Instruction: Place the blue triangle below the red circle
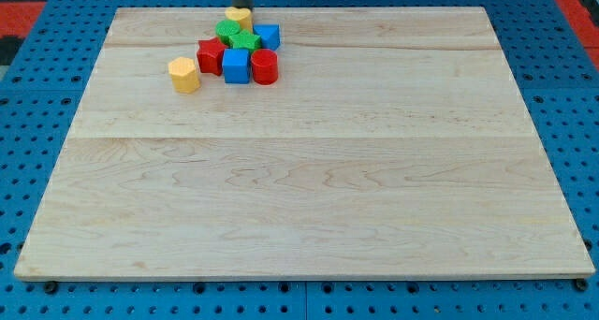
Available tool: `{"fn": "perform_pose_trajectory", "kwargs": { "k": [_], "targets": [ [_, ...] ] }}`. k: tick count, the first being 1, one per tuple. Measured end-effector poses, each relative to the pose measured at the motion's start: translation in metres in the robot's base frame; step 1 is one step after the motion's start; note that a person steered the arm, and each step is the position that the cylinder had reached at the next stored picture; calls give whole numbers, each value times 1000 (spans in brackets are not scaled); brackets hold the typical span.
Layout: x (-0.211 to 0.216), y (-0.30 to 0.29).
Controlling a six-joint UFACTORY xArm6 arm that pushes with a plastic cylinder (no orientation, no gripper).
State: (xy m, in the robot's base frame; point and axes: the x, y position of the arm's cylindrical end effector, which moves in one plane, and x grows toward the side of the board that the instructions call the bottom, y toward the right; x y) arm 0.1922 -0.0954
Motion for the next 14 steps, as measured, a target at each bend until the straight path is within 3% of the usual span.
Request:
{"fn": "perform_pose_trajectory", "kwargs": {
  "k": [3, 5, 7, 9, 10, 11, 12, 13, 14],
  "targets": [
    [8, -85],
    [34, 11],
    [43, 41],
    [107, 79],
    [114, 86],
    [114, 144],
    [142, 161],
    [140, 139],
    [96, 131]
  ]
}}
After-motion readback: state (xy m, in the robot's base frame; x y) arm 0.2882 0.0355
